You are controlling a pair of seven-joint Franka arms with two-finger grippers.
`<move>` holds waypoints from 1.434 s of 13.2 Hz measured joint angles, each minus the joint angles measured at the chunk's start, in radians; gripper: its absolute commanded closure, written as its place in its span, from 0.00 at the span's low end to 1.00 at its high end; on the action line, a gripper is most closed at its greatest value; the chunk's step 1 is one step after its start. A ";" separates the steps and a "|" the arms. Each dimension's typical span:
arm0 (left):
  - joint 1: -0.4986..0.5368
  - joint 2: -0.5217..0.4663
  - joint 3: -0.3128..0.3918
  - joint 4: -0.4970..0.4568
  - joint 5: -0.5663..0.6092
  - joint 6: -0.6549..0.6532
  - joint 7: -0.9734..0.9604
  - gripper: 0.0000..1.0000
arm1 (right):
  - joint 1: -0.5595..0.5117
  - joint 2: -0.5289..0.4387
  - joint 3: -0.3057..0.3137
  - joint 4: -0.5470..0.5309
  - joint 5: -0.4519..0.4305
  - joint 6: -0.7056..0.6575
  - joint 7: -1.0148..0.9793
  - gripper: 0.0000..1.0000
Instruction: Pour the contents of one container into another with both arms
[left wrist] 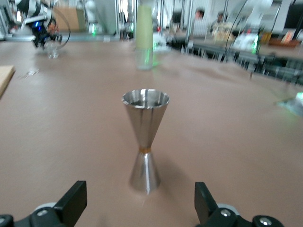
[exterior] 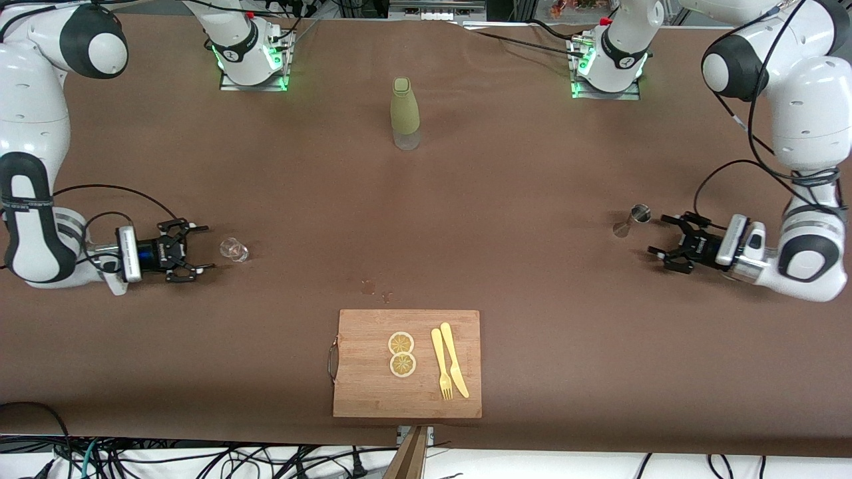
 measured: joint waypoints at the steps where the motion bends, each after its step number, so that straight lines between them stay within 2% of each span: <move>1: 0.001 -0.027 0.011 0.013 0.000 0.033 0.001 0.00 | -0.001 0.000 -0.014 0.011 0.000 -0.006 0.014 0.00; 3: 0.001 -0.107 0.019 0.025 0.018 0.125 -0.008 0.00 | -0.002 -0.002 -0.026 0.059 0.000 -0.021 0.104 0.00; 6: -0.009 -0.260 0.018 0.029 0.127 0.219 -0.082 0.00 | 0.001 -0.034 -0.018 0.179 0.001 -0.049 0.379 0.00; 10: -0.095 -0.432 0.014 0.028 0.335 0.276 -0.268 0.00 | 0.040 -0.139 0.000 0.218 0.000 -0.052 0.737 0.00; 14: -0.229 -0.609 0.013 0.014 0.545 0.299 -0.591 0.00 | 0.154 -0.252 0.004 0.229 -0.076 0.017 1.160 0.00; 17: -0.293 -0.739 0.012 -0.036 0.663 0.299 -0.944 0.00 | 0.242 -0.356 0.005 0.230 -0.194 0.047 1.515 0.00; 19: -0.305 -0.820 0.011 -0.096 0.690 0.299 -1.206 0.00 | 0.284 -0.413 0.013 0.230 -0.284 0.049 1.739 0.00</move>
